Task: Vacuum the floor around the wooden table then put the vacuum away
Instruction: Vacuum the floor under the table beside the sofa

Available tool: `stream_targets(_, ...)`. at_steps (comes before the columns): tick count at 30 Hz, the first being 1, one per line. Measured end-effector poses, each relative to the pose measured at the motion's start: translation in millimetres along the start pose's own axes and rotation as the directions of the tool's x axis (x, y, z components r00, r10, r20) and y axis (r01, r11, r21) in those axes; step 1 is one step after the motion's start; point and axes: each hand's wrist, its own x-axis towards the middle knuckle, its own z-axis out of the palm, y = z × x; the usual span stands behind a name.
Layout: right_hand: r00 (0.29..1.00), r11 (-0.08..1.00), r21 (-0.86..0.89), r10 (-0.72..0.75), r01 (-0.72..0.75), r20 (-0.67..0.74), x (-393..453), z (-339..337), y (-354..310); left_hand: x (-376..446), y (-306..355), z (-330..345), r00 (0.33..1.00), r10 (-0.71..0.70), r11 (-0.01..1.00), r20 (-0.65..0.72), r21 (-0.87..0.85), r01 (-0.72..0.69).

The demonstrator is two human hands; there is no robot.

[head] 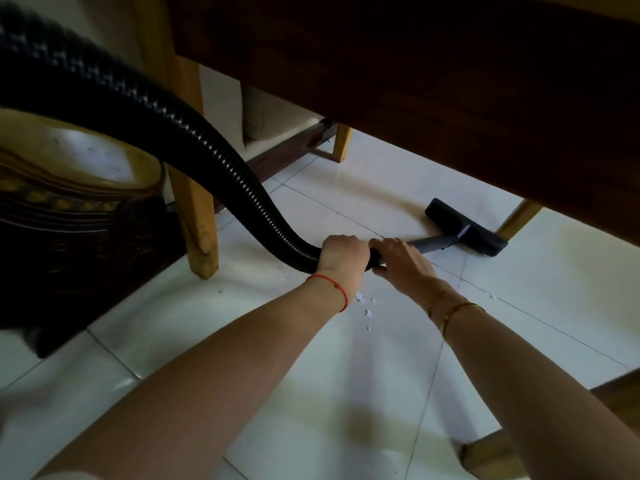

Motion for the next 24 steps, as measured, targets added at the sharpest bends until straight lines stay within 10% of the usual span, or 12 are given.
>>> stream_targets(24, 0.916, 0.827, 0.393, -0.375, 0.401, -0.146, -32, -1, -263, -196, -174, -36, 0.961, -0.208, 0.954, 0.179, 0.253, 0.160)
